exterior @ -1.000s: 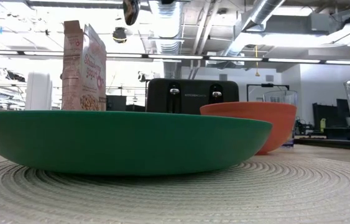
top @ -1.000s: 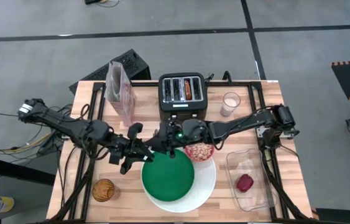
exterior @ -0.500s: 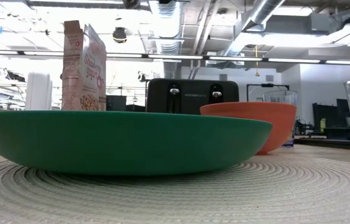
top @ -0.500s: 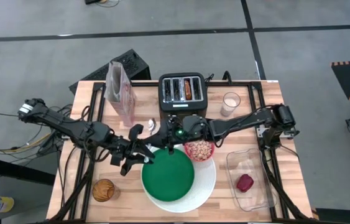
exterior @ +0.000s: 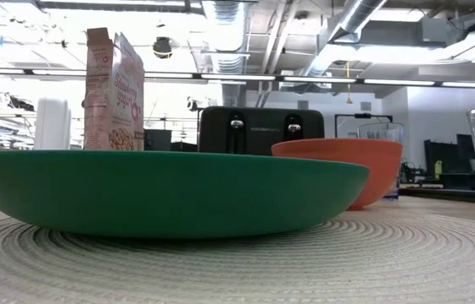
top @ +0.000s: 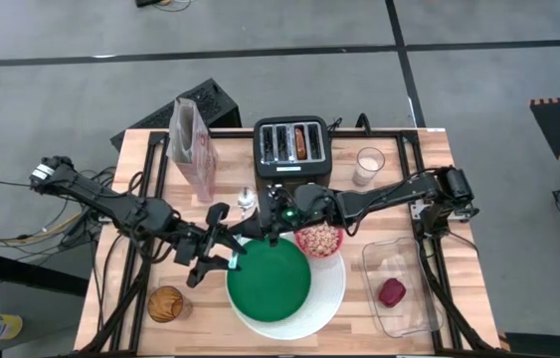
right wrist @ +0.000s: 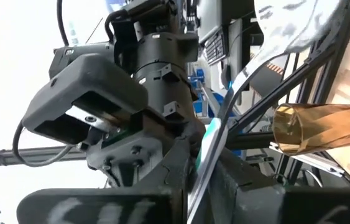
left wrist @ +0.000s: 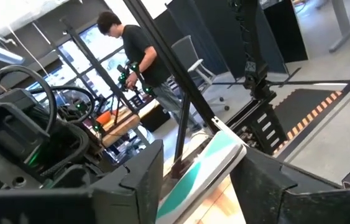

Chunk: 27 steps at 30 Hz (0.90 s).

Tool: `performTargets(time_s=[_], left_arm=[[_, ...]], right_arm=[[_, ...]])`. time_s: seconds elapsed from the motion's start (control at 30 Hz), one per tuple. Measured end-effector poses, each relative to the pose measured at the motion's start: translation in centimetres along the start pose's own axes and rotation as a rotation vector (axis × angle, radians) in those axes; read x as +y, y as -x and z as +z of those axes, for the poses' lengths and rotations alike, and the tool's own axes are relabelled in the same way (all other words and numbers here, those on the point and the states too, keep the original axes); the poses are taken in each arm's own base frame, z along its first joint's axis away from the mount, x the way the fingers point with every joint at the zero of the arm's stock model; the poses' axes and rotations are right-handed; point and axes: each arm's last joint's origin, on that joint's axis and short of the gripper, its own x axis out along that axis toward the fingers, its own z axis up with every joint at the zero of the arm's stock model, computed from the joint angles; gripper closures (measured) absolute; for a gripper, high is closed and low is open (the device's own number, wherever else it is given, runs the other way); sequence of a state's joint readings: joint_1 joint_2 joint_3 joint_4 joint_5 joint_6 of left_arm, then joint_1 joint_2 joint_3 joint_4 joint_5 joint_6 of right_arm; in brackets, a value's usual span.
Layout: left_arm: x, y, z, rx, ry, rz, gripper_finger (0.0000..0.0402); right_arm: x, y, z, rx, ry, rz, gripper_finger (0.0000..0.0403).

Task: Arrange a breakfast setting
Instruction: Put the spoon on the placemat to the right of the plate

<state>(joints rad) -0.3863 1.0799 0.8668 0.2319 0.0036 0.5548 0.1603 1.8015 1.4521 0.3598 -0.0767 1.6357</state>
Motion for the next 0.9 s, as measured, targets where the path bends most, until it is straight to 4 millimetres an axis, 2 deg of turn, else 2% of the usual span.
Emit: performTargets(time_s=[0.17,0.33,0.4,0.5,0.6,0.73,0.9], left_arm=[[0.0,0.2,0.5,-0.029,0.025,0.018,0.0227],[0.5,1.3,1.7,-0.077,0.032,0.078,0.0225],[0.8,1.9,2.5,-0.121,0.046,0.107,0.0225],[1.1,2.6,3.0,-0.138,0.06,0.151,0.0225],[1.8,3.7,3.5,-0.131,0.076,0.244,0.0225],[2.2,4.4,3.6,-0.089,0.087,0.322,0.0225],[2.6,5.4,4.0,-0.111,0.115,0.357,0.0225]], right_arm=[[0.8,0.6,0.5,0.004,0.057,0.003,0.0345],[2.1,2.4,0.9,0.004,0.156,-0.076,0.0346],[2.0,3.5,0.9,0.006,0.188,-0.185,0.0346],[3.1,5.6,1.0,-0.023,0.243,-0.278,0.0346],[4.2,7.2,0.9,-0.055,0.287,-0.312,0.0345],[5.2,9.1,-0.1,-0.106,0.331,-0.356,0.0345],[6.4,12.3,-1.8,-0.167,0.39,-0.449,0.0345]])
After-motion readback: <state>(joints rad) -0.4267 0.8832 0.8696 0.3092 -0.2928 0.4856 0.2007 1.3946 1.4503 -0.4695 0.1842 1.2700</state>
